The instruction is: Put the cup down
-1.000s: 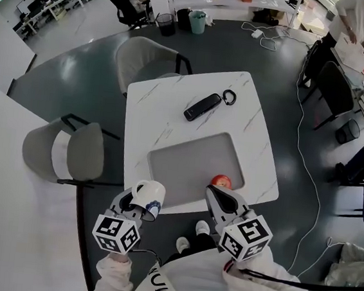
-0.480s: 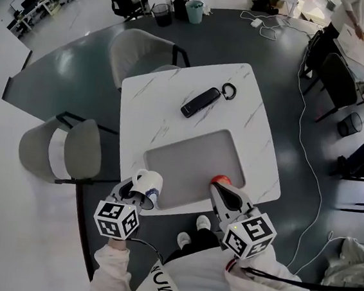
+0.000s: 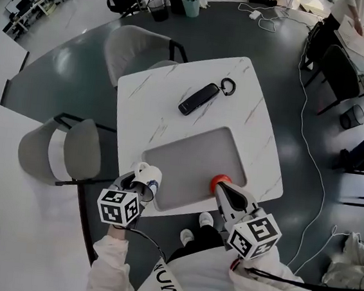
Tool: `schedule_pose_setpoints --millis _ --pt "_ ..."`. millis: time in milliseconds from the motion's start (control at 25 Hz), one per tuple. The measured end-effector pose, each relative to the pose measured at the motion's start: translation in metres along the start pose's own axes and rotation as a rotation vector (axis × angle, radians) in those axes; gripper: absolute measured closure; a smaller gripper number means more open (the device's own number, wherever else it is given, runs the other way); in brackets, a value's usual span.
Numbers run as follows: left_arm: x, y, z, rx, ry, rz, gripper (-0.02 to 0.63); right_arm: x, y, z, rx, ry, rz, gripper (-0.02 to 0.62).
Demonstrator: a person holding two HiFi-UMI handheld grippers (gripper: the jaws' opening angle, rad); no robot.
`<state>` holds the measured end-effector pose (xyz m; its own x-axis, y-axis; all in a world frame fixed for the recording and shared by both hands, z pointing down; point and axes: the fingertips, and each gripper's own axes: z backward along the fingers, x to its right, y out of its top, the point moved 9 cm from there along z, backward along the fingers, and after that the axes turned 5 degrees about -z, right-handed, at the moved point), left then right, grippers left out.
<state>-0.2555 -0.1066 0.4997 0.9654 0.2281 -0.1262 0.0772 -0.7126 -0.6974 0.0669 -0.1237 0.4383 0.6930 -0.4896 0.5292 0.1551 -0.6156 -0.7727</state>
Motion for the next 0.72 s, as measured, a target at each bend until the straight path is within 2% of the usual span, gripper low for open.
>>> schedule_pose_setpoints --millis 440,720 --pt "-0.013 0.004 -0.038 -0.123 0.02 -0.048 0.574 0.014 0.006 -0.004 0.007 -0.033 -0.01 0.591" --pt "-0.021 -0.005 -0.056 -0.184 0.012 -0.042 0.574 0.017 0.003 -0.017 0.001 -0.042 -0.008 0.591"
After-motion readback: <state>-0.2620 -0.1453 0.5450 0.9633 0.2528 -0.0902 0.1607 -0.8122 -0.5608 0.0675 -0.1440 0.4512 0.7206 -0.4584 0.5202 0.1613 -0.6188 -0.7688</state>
